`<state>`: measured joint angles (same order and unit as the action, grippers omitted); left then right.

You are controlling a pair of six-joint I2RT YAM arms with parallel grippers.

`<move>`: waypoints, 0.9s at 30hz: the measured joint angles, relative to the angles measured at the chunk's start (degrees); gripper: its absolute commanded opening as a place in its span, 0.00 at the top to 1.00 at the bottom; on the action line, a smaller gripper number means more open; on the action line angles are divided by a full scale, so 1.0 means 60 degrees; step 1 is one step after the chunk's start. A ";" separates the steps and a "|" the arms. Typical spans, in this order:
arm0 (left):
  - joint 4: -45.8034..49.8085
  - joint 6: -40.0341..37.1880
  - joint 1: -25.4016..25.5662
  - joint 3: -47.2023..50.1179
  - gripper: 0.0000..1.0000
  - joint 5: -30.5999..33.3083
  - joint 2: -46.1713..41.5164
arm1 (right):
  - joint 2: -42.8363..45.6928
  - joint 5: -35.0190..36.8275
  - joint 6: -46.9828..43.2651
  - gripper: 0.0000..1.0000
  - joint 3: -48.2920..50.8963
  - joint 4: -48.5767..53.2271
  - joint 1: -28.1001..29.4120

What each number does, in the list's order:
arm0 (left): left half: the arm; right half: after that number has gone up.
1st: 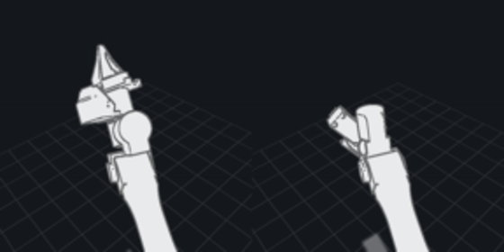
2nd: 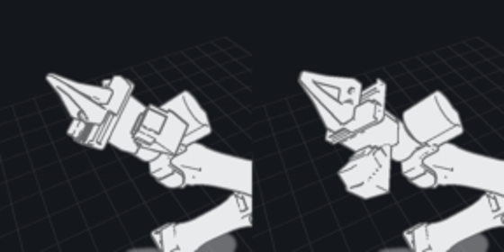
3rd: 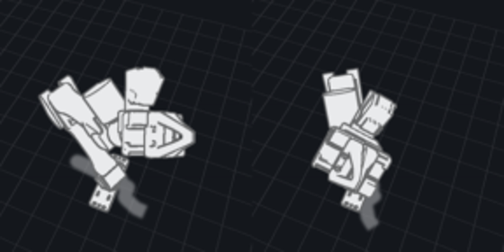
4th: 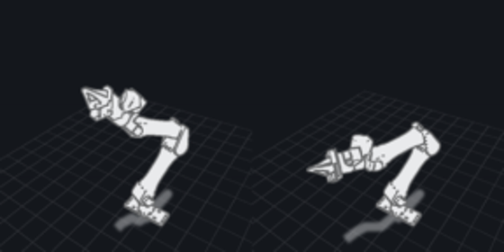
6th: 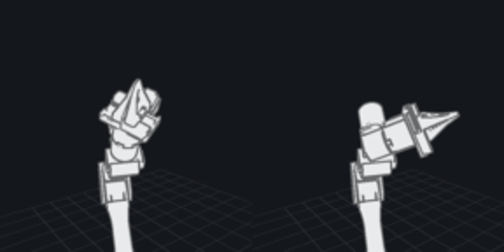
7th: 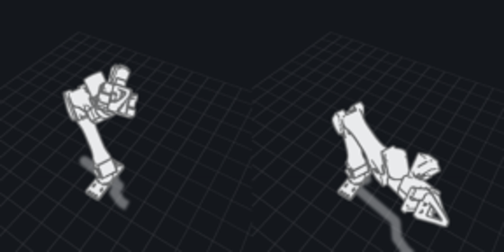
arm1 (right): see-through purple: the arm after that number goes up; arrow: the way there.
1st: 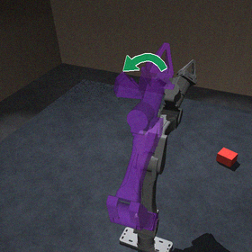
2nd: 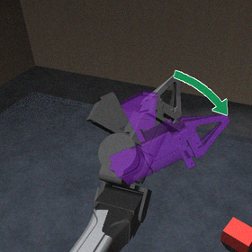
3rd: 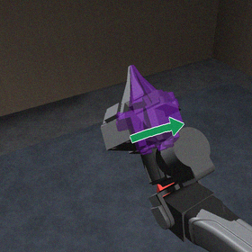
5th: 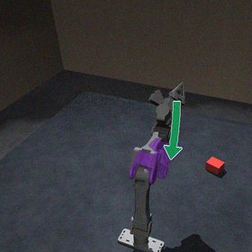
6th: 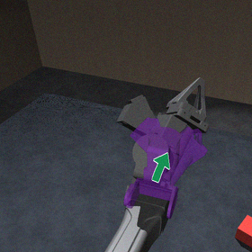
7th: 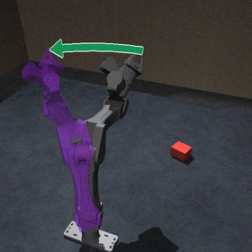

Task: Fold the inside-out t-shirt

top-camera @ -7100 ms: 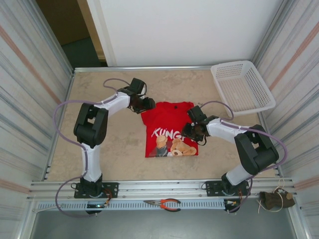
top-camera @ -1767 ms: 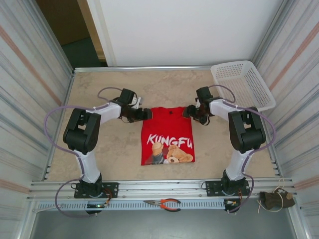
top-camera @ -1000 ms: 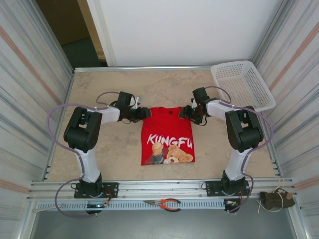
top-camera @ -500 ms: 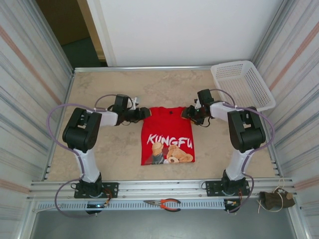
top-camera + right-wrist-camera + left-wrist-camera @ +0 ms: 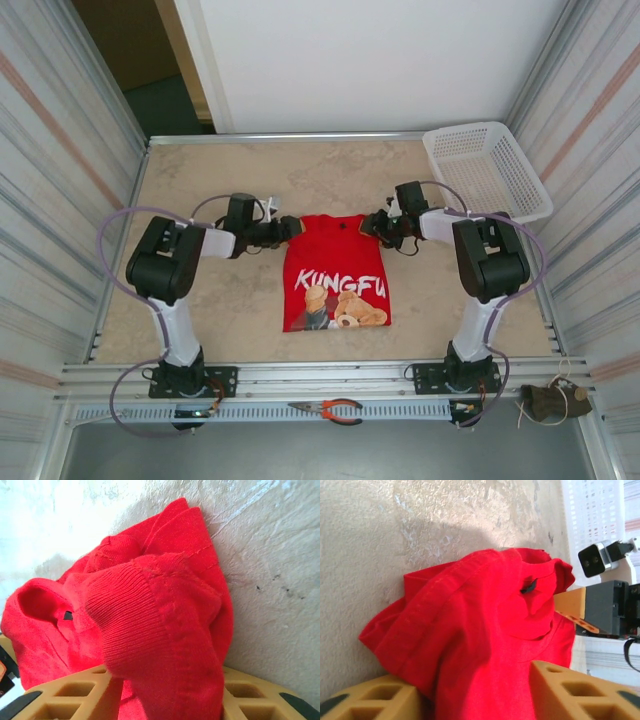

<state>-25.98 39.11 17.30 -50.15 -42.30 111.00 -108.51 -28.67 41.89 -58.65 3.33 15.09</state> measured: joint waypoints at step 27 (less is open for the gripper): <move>0.1184 -0.0018 -0.0135 -0.1191 1.00 0.0448 -0.1421 | 0.1541 0.0055 -0.0007 1.00 -0.0980 0.1086 0.0124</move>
<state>-18.87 39.00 16.49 -57.30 -39.62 102.48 -99.26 -28.34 41.85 -64.53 9.85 15.84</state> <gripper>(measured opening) 0.074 0.078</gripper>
